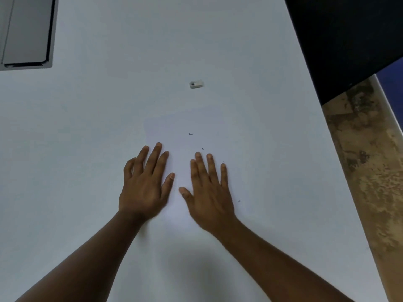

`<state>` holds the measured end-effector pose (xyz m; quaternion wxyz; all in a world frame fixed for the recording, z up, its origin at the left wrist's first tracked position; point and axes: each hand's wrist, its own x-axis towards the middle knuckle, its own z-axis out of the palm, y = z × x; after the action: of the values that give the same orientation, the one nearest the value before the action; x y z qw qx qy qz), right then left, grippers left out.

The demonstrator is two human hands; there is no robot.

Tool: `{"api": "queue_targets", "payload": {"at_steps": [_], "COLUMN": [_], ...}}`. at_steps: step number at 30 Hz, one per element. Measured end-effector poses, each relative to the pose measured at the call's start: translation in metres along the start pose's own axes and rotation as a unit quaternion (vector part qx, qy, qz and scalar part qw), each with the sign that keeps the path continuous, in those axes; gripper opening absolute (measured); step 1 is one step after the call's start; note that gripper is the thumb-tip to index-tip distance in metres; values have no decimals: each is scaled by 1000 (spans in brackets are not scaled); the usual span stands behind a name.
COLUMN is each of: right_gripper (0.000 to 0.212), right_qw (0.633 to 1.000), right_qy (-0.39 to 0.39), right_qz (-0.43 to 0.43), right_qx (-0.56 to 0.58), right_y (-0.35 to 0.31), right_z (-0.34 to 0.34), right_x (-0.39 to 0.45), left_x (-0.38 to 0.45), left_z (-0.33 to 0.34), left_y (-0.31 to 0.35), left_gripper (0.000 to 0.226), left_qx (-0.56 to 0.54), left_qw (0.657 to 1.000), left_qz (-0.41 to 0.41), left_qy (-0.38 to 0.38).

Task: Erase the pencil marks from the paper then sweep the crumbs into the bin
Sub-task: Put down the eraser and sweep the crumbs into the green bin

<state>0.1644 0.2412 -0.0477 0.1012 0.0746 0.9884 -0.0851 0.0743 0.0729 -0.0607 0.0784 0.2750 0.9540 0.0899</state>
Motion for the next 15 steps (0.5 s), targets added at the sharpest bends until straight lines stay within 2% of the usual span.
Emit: {"api": "queue_targets", "payload": {"at_steps": [5,8,11,15], "right_gripper": [76,76,77,72], "right_qw": [995,993,992,994], "right_qy": [2,-12,24,45], "right_qz": [96,119,122,70], "right_qx": [-13,-13,31,70], "right_y": [65,93,92,55], "right_z": [-7,-11,-20,-21], "right_x": [-8,-15,-21,-35], "left_x": [-1,0,-1,-2], "left_z": [0,1,1,-3], "left_y": [1,-1,0,3], "left_gripper": [61,61,63,70], "left_qx": [1,-2,-21,-56], "left_qw": [1000,1000,1000,997], "left_qz": [3,5,3,12], "left_qy": [14,12,17,51]}}
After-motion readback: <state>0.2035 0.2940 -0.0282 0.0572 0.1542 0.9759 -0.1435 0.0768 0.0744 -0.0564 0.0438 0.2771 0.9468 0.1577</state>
